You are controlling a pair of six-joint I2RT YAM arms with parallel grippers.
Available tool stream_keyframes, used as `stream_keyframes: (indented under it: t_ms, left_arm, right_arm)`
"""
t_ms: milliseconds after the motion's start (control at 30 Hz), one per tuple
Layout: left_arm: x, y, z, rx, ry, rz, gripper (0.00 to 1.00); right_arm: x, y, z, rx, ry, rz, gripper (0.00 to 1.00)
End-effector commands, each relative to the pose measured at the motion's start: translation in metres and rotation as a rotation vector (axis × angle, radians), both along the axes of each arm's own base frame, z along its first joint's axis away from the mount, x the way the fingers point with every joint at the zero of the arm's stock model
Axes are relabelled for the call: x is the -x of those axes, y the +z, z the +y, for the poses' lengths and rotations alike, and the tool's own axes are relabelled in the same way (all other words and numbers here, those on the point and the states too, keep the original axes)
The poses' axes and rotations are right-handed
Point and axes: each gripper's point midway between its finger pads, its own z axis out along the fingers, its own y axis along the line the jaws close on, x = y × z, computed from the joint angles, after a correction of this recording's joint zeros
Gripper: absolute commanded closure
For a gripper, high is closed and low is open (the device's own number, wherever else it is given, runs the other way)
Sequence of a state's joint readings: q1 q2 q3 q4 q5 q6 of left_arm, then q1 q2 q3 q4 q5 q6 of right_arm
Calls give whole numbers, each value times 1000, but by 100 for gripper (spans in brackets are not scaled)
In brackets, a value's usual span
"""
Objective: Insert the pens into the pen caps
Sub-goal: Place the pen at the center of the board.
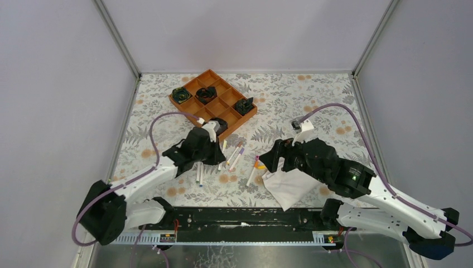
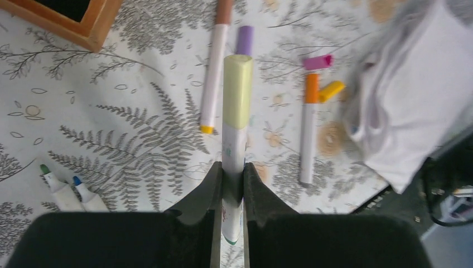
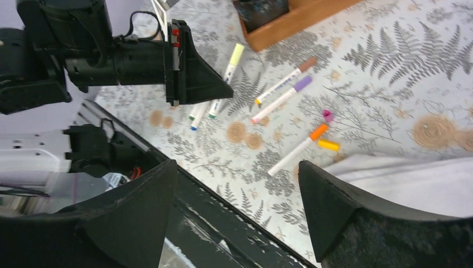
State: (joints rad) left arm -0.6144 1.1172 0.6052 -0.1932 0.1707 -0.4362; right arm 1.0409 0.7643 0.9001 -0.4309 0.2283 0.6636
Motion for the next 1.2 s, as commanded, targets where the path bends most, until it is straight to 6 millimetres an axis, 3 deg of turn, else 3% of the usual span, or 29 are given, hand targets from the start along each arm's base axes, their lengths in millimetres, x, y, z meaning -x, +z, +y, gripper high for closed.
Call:
stream_keyframes:
  t_ms: [0,233,567,733,800,933,1067,1167]
  left_arm:
    - [-30,-4,5,-115,38,-49,100]
    - [-48,-21,-5,-206,-19,-40,96]
    - [-68,-53,-7,-338,-39,20,90]
    - [-70,-62,-10,-347,-37,57,74]
    - [-70,-61,-12,-336,-30,64,66]
    - [-71,-40,-11,-296,9,28,56]
    - [-62,-17,5,-277,99,12,51]
    - [-43,-14,21,-244,191,46,47]
  right_arm:
    - [-9,-19,-20,77,-96,2,15]
    - [-9,-28,-25,70,-121,7,15]
    - [-12,-24,-26,99,-112,-20,14]
    - [-11,-26,-27,99,-114,-19,14]
    - [-11,-26,-27,97,-113,-17,14]
    - [-11,-26,-27,95,-115,-19,14]
    - [-13,-29,-28,109,-120,-22,14]
    - [-14,-34,-27,125,-120,-23,14]
